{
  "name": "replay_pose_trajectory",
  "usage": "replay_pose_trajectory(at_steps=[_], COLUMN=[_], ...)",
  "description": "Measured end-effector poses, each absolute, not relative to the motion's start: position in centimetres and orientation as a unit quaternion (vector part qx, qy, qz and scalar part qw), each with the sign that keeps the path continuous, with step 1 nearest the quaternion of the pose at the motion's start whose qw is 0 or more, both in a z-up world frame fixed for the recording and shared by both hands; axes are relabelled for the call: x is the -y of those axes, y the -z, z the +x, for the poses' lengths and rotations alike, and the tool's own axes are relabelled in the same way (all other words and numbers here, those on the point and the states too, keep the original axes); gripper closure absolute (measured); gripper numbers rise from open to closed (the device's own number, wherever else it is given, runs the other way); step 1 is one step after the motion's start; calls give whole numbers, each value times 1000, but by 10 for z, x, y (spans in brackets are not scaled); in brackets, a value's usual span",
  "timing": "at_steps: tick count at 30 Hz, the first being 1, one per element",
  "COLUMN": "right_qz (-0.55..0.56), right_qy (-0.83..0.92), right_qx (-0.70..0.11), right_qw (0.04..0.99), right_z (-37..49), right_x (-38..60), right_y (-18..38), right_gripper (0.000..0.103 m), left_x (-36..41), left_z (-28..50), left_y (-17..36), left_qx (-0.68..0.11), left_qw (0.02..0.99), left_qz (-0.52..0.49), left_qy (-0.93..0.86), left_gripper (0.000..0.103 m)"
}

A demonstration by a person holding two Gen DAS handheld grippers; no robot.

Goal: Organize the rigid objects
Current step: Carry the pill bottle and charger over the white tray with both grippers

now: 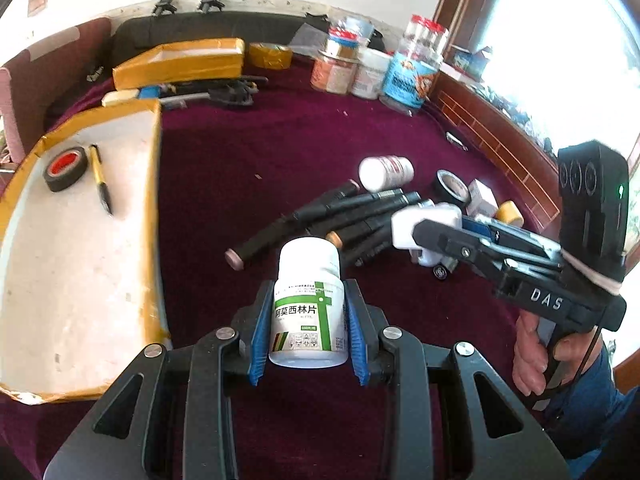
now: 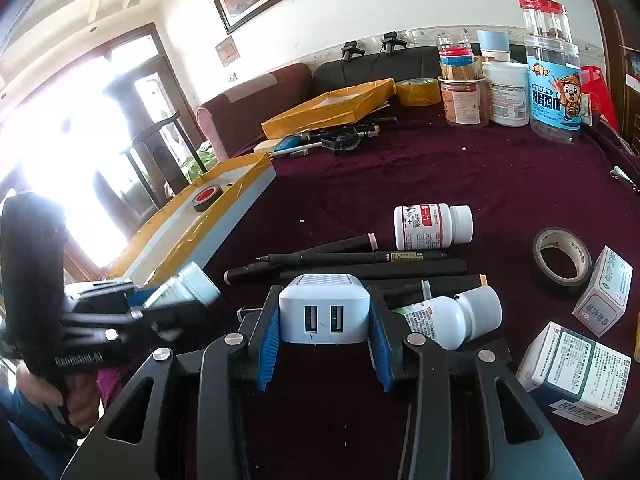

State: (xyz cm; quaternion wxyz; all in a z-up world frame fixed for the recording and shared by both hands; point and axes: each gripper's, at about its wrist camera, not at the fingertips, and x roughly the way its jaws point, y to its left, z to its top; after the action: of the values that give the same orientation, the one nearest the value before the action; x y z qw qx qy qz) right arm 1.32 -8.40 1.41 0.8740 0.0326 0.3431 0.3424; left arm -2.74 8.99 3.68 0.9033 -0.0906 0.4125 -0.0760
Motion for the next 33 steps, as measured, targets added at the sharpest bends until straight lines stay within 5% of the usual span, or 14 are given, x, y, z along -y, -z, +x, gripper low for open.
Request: replay_pose_trajectory(at_steps=[33], right_qz=[46], right_qy=[-352], right_qx=[-356], right_qw=[864], right_z=[7], right_x=[71], right_y=[-18], right_gripper=[68], left_x=[-181], left_z=[-47], left_y=[-65], left_qx=[-350], left_qw=[925], left_qz=[-145], left_qy=[-9], left_gripper=[72])
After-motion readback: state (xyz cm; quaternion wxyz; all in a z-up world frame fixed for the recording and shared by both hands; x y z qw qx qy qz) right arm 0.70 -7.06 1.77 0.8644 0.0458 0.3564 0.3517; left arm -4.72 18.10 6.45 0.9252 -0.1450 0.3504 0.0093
